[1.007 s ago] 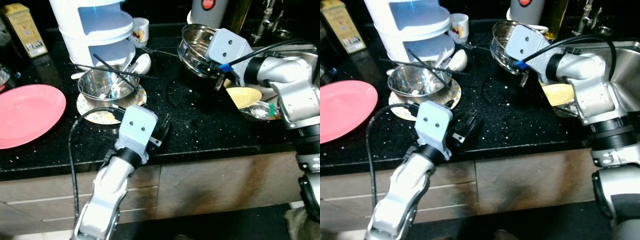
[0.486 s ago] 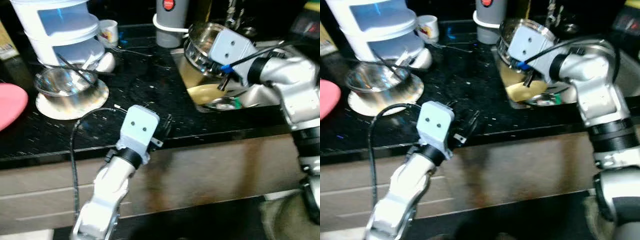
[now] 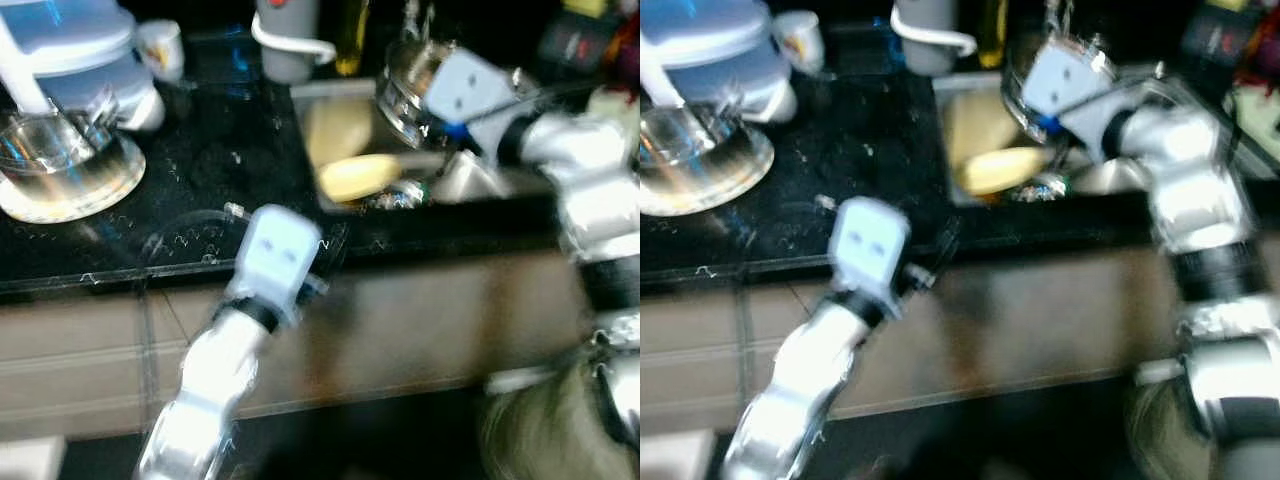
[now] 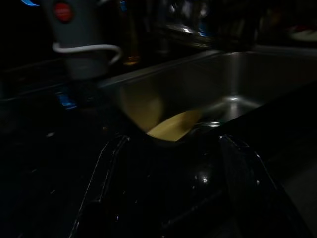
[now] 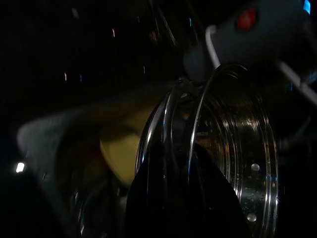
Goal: Kitchen organization
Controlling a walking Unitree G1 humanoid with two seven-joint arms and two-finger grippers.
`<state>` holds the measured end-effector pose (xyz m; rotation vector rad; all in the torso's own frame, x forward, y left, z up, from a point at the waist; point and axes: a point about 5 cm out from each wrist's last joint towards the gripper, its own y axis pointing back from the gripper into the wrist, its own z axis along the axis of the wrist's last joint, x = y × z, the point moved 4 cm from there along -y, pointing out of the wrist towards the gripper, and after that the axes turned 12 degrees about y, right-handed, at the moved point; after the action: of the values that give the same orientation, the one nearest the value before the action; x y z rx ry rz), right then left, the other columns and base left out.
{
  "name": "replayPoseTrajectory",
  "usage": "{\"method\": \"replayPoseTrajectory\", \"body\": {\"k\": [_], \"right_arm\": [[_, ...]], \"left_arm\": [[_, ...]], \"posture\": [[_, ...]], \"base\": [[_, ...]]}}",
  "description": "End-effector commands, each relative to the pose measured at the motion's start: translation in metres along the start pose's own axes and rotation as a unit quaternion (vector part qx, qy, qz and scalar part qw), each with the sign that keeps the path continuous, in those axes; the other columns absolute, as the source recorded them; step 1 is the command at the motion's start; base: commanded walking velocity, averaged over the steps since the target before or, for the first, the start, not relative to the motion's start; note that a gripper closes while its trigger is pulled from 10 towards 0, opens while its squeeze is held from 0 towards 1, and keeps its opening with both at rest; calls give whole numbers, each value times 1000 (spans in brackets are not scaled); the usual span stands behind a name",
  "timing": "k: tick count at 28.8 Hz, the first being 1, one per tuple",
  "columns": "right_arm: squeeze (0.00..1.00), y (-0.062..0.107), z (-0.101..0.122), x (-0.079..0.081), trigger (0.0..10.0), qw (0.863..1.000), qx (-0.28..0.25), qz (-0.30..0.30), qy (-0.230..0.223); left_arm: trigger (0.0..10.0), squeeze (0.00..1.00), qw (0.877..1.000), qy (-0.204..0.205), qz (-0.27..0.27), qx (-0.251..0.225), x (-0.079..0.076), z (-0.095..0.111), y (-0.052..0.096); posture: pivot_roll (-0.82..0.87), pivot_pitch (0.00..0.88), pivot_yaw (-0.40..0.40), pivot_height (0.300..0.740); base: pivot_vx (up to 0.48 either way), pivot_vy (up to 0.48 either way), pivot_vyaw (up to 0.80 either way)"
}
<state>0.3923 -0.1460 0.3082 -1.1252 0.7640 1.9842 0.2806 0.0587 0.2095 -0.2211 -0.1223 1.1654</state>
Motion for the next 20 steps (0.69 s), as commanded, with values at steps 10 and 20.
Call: {"method": "replayPoseTrajectory", "body": {"k": [10, 20], "right_arm": [[0, 0, 5, -5, 10000, 1000, -10, -16, 5], [0, -1, 4, -5, 10000, 1000, -6, -19, 8]], "left_arm": [[10000, 0, 1000, 2, -3, 6, -3, -3, 0], [10000, 0, 1000, -4, 13, 11, 3, -6, -1]], "posture": [[5, 61, -52, 740], [5, 59, -53, 740]], "base": [[0, -348, 0], [0, -64, 0]]}}
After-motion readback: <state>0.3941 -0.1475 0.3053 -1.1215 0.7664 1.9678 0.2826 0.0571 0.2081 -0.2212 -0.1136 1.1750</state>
